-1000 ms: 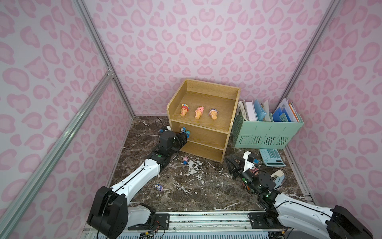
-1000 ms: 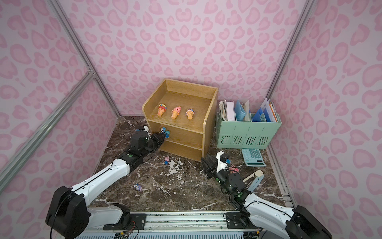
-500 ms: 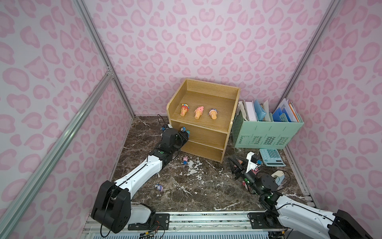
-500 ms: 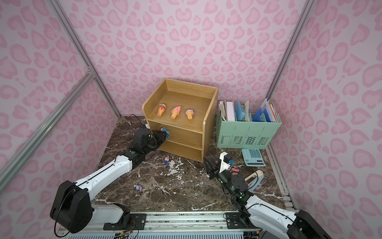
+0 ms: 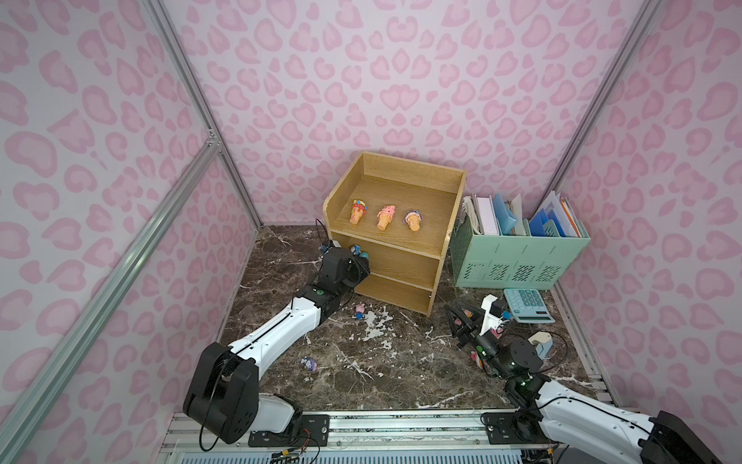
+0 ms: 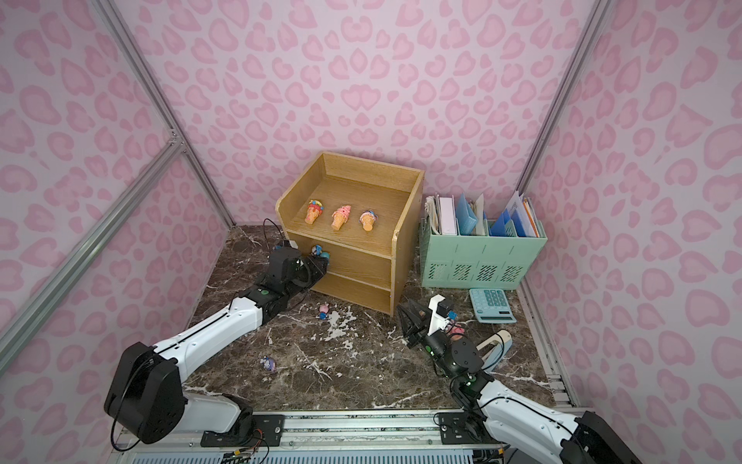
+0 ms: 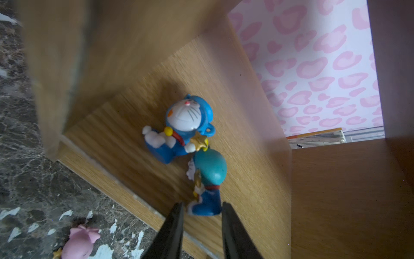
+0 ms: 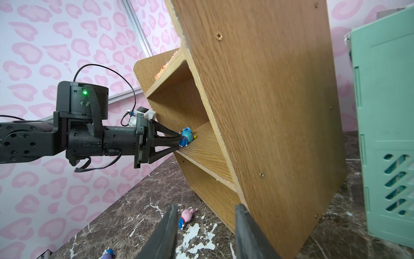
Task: Organize plastic toys on shelves
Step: Adjust the plastic toy on the shelf.
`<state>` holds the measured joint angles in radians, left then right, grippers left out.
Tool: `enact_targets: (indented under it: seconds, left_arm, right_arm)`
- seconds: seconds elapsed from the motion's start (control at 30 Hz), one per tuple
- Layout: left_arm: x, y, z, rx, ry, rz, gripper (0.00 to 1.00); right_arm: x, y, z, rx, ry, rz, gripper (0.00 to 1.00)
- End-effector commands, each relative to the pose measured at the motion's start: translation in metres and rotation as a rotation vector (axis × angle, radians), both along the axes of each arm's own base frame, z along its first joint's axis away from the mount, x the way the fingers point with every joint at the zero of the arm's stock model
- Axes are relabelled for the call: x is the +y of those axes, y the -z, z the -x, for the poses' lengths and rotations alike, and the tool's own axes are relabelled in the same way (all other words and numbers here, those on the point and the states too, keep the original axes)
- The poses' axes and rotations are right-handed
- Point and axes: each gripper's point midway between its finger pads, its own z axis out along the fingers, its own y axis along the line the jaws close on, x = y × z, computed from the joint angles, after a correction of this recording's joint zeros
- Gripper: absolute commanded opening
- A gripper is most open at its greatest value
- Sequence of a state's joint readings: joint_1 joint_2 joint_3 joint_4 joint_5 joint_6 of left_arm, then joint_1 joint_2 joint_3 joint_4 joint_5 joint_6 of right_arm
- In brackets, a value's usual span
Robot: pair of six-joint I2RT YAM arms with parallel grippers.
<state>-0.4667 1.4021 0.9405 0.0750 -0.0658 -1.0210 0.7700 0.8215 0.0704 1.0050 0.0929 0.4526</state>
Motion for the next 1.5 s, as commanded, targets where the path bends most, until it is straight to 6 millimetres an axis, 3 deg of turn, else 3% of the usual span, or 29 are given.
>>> enact_targets:
  seconds: [0.0,0.27,0.83,1.2,1.47]
  left_arm:
    - [0.003,-0.004,-0.003,-0.043,-0.014,-0.030,0.34]
    - [0.008,-0.017,-0.003,-0.072,-0.035,-0.071,0.36]
    - [0.007,-0.002,-0.009,-0.055,-0.076,-0.176,0.38]
    - [0.010,0.014,-0.007,0.015,-0.092,-0.250,0.32]
    - [0.005,0.012,-0.001,0.023,-0.029,-0.321,0.30]
  right_arm:
    - [-0.001,-0.002,0.001,-0.003,-0.001,-0.016,0.44]
    - [-0.002,-0.003,0.001,-0.003,0.001,-0.019,0.44]
    - [-0.008,-0.003,0.003,-0.007,0.017,-0.025,0.44]
    - [-0.013,-0.004,0.005,-0.016,0.030,-0.035,0.44]
    - [-0.017,-0.005,0.006,-0.020,0.041,-0.042,0.44]
